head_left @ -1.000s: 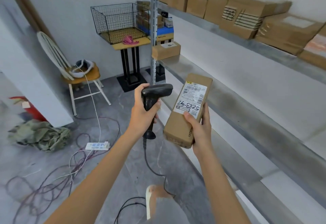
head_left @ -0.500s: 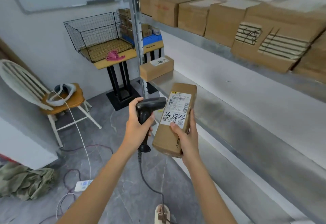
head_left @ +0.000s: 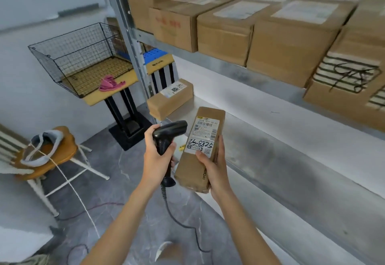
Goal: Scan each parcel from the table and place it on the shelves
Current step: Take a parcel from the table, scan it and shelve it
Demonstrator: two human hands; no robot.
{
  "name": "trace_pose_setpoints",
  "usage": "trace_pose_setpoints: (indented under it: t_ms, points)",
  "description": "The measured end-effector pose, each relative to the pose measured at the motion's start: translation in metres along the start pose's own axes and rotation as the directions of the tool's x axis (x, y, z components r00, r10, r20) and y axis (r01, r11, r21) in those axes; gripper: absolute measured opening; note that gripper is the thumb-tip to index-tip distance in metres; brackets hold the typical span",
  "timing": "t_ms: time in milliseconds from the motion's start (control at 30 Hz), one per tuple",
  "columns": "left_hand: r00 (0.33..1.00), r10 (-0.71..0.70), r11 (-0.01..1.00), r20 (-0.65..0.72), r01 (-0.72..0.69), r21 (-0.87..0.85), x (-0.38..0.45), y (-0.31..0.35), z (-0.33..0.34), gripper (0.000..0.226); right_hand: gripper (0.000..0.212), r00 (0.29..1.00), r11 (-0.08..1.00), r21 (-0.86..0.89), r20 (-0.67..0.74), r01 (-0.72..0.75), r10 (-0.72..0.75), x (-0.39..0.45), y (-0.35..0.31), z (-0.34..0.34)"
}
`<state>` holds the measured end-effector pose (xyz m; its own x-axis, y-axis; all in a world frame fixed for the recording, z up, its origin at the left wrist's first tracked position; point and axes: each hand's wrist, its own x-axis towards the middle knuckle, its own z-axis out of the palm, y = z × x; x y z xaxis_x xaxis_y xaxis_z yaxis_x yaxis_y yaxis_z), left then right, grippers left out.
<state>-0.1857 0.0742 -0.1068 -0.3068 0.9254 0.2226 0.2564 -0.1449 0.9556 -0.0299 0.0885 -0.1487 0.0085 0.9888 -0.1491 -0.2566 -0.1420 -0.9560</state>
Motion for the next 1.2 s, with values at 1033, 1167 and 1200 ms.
trace_pose_setpoints:
  t_ms: [1033, 1167, 1200]
  points:
    - [0.942, -0.13, 0.986, 0.309, 0.157, -0.063, 0.277, -0.161, -0.047, 0.056, 0.077, 0.891, 0.936, -0.287, -0.451, -0.203, 0.055, 0.278, 0.072, 0.156]
    - [0.937, -0.174, 0.98, 0.303, 0.196, -0.044, 0.284, -0.165, -0.045, 0.062, 0.068, 0.894, 0.899, -0.361, -0.441, -0.25, 0.072, 0.291, 0.072, 0.166]
    - [0.936, -0.182, 0.978, 0.302, 0.205, -0.045, 0.286, -0.166, -0.045, 0.063, 0.067, 0.896, 0.888, -0.382, -0.438, -0.256, 0.07, 0.294, 0.072, 0.168]
